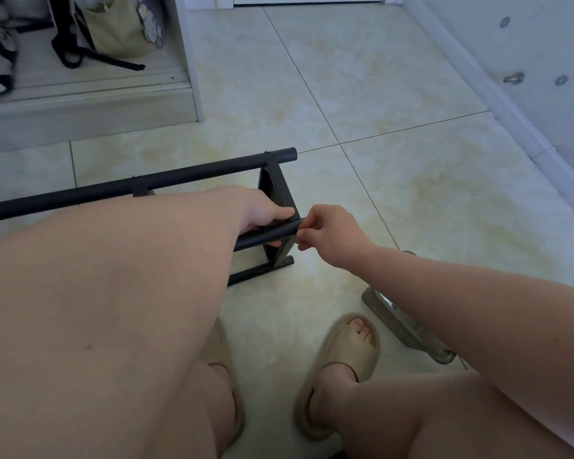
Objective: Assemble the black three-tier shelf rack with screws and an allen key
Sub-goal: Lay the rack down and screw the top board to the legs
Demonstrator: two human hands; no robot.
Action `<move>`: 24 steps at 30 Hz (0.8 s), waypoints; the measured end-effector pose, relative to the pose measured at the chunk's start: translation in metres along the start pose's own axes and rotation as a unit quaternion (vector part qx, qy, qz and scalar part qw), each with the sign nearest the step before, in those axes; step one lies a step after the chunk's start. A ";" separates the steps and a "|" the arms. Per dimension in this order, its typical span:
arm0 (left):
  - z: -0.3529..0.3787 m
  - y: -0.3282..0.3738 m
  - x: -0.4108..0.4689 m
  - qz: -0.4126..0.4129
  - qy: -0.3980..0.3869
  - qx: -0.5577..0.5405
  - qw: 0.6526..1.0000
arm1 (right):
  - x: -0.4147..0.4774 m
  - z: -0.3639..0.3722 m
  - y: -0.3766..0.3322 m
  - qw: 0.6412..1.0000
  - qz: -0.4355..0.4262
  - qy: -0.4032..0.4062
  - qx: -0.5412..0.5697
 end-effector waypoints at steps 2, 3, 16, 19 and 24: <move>-0.001 0.000 0.000 -0.001 -0.001 0.002 1.000 | 0.002 0.000 0.000 1.000 -0.001 0.001 -0.004; -0.001 0.000 0.000 -0.001 0.000 0.001 1.000 | 0.003 0.000 0.000 1.000 -0.001 0.001 -0.005; -0.002 0.002 -0.011 0.027 0.041 0.047 0.998 | 0.009 -0.014 -0.007 0.983 0.010 -0.009 -0.185; -0.008 0.010 -0.031 0.035 0.123 0.132 0.983 | 0.003 -0.017 -0.013 0.966 -0.005 -0.050 -0.255; -0.015 0.037 -0.069 0.112 0.229 0.132 0.958 | -0.022 -0.045 0.001 0.972 -0.011 -0.034 -0.232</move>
Point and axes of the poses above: each hand's wrist, its own x-axis towards the middle knuckle, its own z-axis out of the palm, y = z × x, the point moved 5 cm from there along x, towards the middle knuckle, and after that the axes turned 1 degree about -y, right-handed, at the moved point
